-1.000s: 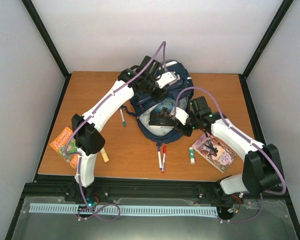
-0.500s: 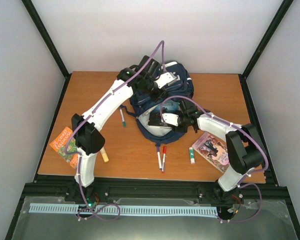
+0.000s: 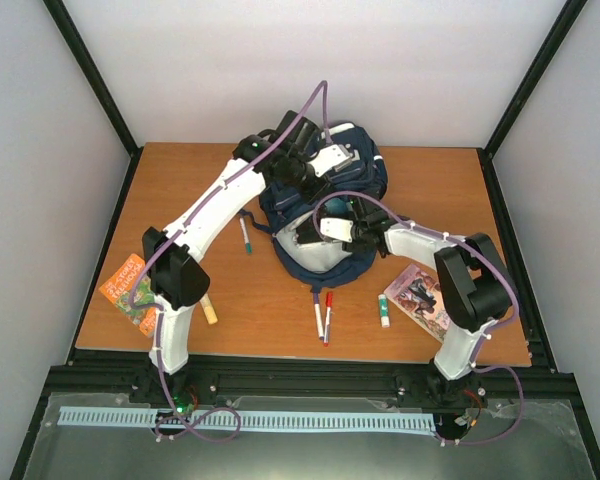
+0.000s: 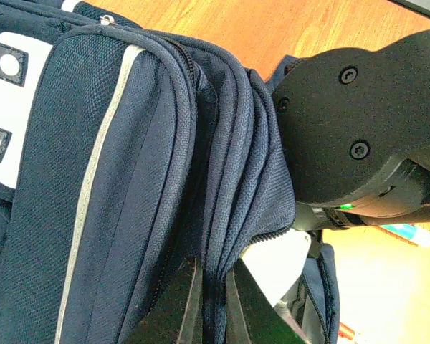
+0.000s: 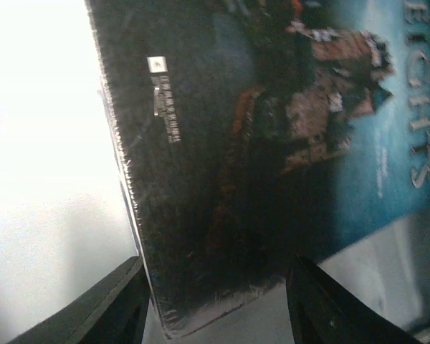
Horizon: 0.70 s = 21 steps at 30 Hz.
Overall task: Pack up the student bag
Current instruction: Place the book in the student bag.
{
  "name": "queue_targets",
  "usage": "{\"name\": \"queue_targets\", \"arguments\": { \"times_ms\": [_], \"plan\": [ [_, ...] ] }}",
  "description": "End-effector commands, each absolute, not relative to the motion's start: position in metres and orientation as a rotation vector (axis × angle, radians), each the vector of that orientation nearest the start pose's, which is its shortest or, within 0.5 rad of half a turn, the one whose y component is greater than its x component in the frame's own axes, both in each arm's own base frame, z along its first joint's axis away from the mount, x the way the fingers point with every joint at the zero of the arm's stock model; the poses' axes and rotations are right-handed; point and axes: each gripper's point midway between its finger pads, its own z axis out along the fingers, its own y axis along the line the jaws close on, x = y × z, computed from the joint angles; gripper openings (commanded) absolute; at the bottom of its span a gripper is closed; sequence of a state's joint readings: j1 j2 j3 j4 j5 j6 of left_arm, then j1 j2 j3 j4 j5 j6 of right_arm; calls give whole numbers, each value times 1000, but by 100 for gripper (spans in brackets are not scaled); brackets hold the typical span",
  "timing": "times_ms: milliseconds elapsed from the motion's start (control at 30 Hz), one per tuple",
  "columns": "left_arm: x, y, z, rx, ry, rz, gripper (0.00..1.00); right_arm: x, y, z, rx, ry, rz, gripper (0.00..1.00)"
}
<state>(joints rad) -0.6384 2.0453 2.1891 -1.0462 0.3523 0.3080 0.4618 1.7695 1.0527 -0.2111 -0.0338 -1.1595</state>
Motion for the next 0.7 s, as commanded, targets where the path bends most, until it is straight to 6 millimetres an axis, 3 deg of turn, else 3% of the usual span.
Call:
{"name": "queue_targets", "arguments": {
  "times_ms": [0,133,333,467,567,667],
  "plan": [
    [379,-370,302,1256,2006,-672,1,440,213,92,-1670,1650,-398,52],
    [380,-369,303,1257,2002,-660,1,448,218,93,-1653,1653,-383,52],
    [381,-369,301,1260,2005,-656,1,391,238,91,-1862,1517,-145,55],
    [382,-371,301,1259,2003,-659,1,374,252,93,-1905,1458,-91,55],
    [382,-371,302,1257,2002,-665,1,370,265,86,-1928,1449,-50,46],
    [381,-371,300,1259,2008,-672,1,371,277,76,-1952,1454,-23,30]
  ]
}}
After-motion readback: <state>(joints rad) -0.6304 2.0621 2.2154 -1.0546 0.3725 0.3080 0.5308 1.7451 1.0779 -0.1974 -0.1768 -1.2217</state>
